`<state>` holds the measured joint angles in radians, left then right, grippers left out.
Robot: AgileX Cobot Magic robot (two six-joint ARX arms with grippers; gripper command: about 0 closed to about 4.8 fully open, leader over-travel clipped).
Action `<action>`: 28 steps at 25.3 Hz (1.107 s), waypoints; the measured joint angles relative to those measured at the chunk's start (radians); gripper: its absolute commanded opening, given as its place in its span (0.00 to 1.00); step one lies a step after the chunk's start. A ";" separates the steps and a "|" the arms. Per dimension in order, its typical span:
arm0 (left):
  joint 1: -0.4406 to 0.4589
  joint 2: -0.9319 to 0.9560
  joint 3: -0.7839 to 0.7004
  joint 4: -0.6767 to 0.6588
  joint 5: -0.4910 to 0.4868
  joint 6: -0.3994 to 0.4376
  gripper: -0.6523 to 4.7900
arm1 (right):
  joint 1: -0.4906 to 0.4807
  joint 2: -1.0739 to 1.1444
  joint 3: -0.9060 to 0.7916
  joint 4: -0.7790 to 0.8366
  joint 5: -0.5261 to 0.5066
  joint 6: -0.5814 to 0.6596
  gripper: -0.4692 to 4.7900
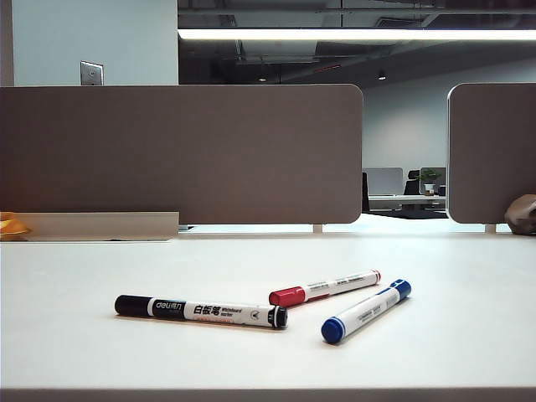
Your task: Pick up the markers one by one and line them up horizontally in a straight line on the table.
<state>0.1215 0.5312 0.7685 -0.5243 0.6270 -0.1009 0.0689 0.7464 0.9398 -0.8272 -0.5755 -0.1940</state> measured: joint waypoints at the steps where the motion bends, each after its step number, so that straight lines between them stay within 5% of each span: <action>1: 0.000 0.027 0.005 -0.001 0.000 0.000 0.11 | 0.016 0.024 0.013 0.006 -0.001 -0.003 0.07; 5: -0.010 0.164 0.016 -0.010 0.046 0.018 0.11 | 0.121 0.212 0.081 0.011 0.001 -0.011 0.07; 9: -0.157 0.336 0.016 -0.001 0.042 0.019 0.11 | 0.288 0.443 0.171 0.015 0.045 -0.016 0.07; 14: -0.382 0.447 0.016 0.005 -0.091 0.097 0.13 | 0.355 0.619 0.249 0.016 0.150 -0.021 0.09; 17: -0.461 0.489 0.016 0.006 -0.171 0.121 0.25 | 0.353 0.678 0.261 0.018 0.180 -0.021 0.10; 25: -0.461 0.554 0.016 0.000 -0.221 0.127 0.25 | 0.357 0.724 0.261 -0.003 0.217 -0.016 0.20; 28: -0.461 0.574 0.016 -0.005 -0.227 0.127 0.25 | 0.365 0.734 0.262 -0.011 0.249 -0.001 0.31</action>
<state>-0.3393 1.1049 0.7849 -0.5289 0.4000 0.0261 0.4335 1.4803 1.2015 -0.8387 -0.3264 -0.1947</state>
